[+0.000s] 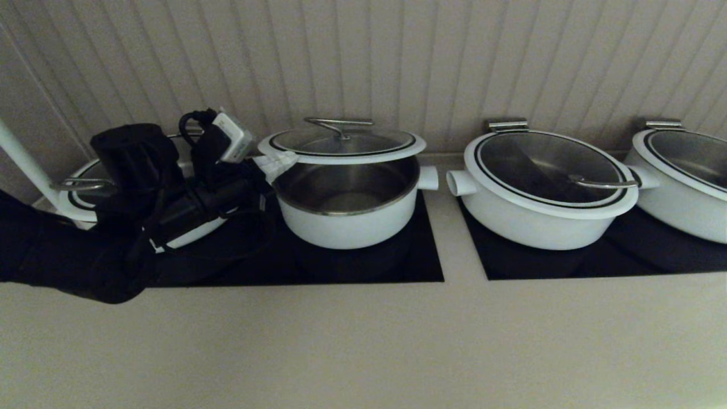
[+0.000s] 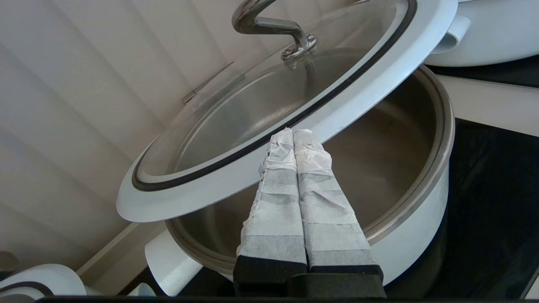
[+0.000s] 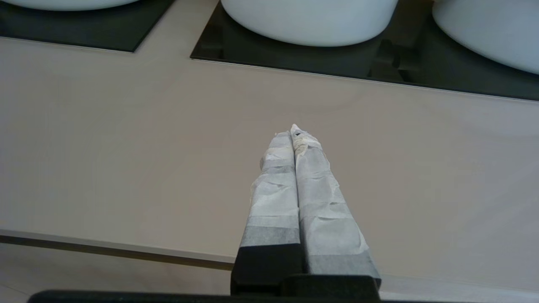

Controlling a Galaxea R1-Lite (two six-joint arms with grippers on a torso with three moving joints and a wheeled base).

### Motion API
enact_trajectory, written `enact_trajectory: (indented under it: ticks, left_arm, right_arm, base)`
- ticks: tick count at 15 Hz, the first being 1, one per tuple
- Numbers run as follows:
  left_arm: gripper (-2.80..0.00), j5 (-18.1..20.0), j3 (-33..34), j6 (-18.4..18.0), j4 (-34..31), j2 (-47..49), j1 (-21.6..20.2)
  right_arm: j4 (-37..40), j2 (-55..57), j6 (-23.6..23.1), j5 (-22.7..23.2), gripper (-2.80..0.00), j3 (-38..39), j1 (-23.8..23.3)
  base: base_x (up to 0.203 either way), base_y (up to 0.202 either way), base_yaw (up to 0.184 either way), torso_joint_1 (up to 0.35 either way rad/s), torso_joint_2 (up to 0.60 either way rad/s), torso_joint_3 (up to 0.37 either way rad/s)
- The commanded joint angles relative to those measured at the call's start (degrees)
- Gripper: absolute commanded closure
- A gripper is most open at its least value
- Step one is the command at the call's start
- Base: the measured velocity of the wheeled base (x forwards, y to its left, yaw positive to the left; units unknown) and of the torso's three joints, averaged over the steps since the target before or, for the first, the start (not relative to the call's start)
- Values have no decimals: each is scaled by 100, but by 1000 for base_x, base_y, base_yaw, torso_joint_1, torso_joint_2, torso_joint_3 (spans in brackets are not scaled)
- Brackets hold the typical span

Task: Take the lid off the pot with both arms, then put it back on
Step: Close the pot lid

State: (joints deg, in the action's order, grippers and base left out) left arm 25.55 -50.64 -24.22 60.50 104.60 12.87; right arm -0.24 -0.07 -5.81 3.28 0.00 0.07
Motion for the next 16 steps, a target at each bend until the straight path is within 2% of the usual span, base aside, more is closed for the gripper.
enact_trajectory:
  ticks: [1, 16]
  left_arm:
    - [0, 11, 37, -8, 32, 31, 5]
    - [0, 20, 186, -4, 76, 245, 127]
  right_arm:
    - [-2, 7, -7, 6, 0, 0, 1]
    - [-2, 7, -7, 6, 0, 0, 1]
  base:
    - [0, 0, 0, 0, 0, 0]
    - [0, 0, 0, 0, 0, 0]
